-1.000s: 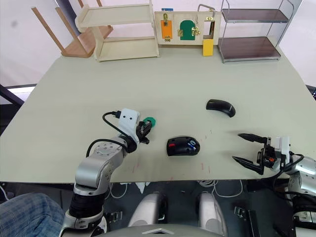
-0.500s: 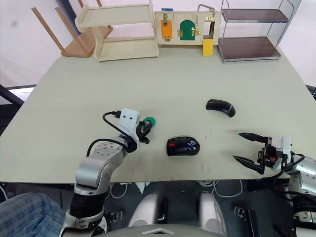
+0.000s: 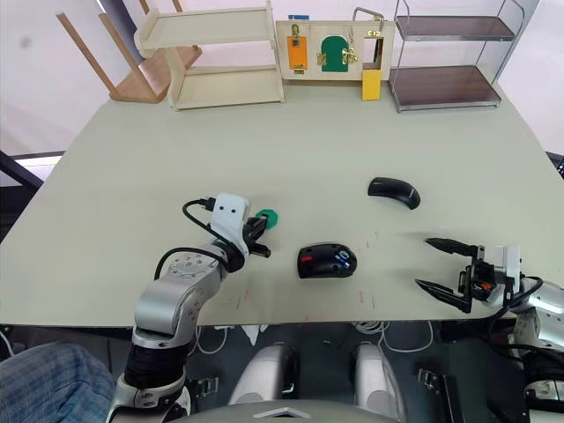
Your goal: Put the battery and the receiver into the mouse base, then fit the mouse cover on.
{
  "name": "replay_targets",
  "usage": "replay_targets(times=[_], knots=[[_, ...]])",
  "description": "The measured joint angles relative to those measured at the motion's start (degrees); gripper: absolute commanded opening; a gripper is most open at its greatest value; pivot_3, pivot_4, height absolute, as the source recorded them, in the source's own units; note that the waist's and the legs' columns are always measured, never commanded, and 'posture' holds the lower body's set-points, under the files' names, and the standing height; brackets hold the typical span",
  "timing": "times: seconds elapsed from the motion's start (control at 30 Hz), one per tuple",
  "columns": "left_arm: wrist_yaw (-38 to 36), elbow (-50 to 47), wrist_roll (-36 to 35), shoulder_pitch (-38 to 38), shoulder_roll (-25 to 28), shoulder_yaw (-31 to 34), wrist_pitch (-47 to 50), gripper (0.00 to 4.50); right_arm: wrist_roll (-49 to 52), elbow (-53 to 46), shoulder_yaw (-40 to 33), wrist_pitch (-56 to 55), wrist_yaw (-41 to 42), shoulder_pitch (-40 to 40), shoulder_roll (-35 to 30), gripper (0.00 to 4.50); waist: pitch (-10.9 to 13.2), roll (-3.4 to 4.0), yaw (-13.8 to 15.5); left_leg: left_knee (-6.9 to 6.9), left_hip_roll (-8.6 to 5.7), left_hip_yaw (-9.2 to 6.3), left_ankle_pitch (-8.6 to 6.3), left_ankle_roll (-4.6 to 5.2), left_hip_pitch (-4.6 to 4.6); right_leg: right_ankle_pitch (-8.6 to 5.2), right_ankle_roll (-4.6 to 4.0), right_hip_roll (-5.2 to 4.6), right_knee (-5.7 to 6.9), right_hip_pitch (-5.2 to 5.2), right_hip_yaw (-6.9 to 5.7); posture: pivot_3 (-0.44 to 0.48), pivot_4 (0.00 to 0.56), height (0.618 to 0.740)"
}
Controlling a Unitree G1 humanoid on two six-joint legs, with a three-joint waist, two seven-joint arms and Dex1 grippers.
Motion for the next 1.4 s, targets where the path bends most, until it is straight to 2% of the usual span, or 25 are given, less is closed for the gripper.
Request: replay_targets(times=[0.27, 0.47, 0.63, 0.8, 0.9, 0.93, 1.03, 1.2, 1.3, 1.4], knots=[[-1.67, 0.69, -0.07, 0.02, 2.35, 1.12, -1.7, 0.08, 1.21, 0.2, 1.41, -0.98, 0.0, -0.02, -0.5, 4.5, 0.0, 0.0, -0.02, 0.0, 0.0, 0.0, 0.0, 0.0, -0.01, 0.0, 0.0, 0.0, 0.0, 0.0, 0.0, 0.0, 0.15, 0.74], [-5.86, 0.69, -0.23, -0.15, 7.17, 1.08, -4.49, 0.08, 1.54, 0.92, 2.49, -1.14, 0.0, -0.57, -1.04, 4.5, 0.0, 0.0, -0.01, 0.0, 0.0, 0.0, 0.0, 0.0, -0.01, 0.0, -0.01, 0.0, 0.0, -0.01, 0.0, 0.0, 0.15, 0.74], [-16.23, 0.68, -2.63, -2.24, 15.3, 0.76, -9.58, 0.08, 2.17, -0.76, 2.16, 1.44, 0.0, -0.6, -1.64, 4.5, 0.0, 0.0, 0.0, -0.01, 0.01, 0.02, 0.0, 0.0, -0.01, 0.0, -0.01, -0.02, -0.01, -0.01, 0.0, 0.0, 0.15, 0.74], [-25.13, 2.27, -7.96, -5.08, 17.2, 1.15, -11.68, 0.08, 1.37, -4.31, 0.72, 4.67, -0.81, 0.08, -1.92, 4.5, 0.01, 0.0, 0.15, 0.0, 0.01, 0.01, 0.0, 0.0, -0.03, 0.0, -0.01, -0.05, -0.01, -0.01, -0.02, 0.0, 0.15, 0.74], [-34.49, 5.11, -10.05, -6.97, 21.58, -0.38, -15.72, 0.08, 1.08, -9.26, 0.53, 9.46, -3.09, 1.27, -2.0, 4.5, 0.01, 0.0, -0.02, -0.02, 0.02, 0.07, 0.0, 0.0, -0.03, -0.01, -0.02, -0.01, 0.0, -0.04, -0.04, 0.0, 0.15, 0.74], [-35.45, 5.34, -10.21, -7.22, 22.04, -0.57, -16.24, 0.08, 1.06, -9.68, 0.5, 10.03, -3.44, 1.34, -1.99, 4.5, 0.01, 0.0, -0.06, -0.02, 0.02, 0.07, 0.0, 0.0, -0.03, -0.01, -0.02, -0.01, 0.0, -0.04, -0.04, 0.0, 0.15, 0.74], [-44.45, 9.02, -10.79, -10.26, 23.75, -3.66, -21.61, 0.08, -0.73, -14.92, 0.3, 15.17, -10.65, 1.65, -1.75, 4.5, 0.01, 0.0, 0.01, 0.0, 0.01, 0.16, 0.0, 0.0, -0.05, -0.01, -0.01, -0.02, -0.01, -0.06, -0.03, 0.0, 0.15, 0.74], [-51.82, 14.14, -10.43, -14.18, 23.89, -7.12, -27.33, 0.08, -3.6, -19.91, 0.97, 19.61, -18.41, 1.14, -0.41, 4.5, 0.02, 0.0, 0.04, -0.02, 0.01, 0.38, 0.0, 0.0, -0.14, -0.01, -0.01, -0.01, 0.0, -0.18, 0.0, 0.0, 0.15, 0.74], [-57.89, 22.9, -8.32, -21.58, 21.62, -11.29, -33.52, 0.08, -1.78, -29.01, 1.3, 31.39, -27.14, 0.63, -0.59, 4.5, 0.01, 0.0, 0.36, 0.19, 0.0, 0.3, 0.02, 0.0, -0.9, 0.17, 0.28, 0.03, 0.14, -0.83, -0.04, 0.0, 0.15, 0.74], [-61.05, 25.75, -7.67, -23.84, 21.11, -12.48, -36.84, 0.08, -0.3, -33.79, 1.39, 39.53, -31.36, 0.5, -2.14, 4.5, 0.01, 0.0, 0.35, 0.16, 0.0, 0.32, 0.01, 0.0, -0.92, 0.17, 0.3, 0.02, 0.08, -0.83, -0.02, 0.0, 0.15, 0.74]])
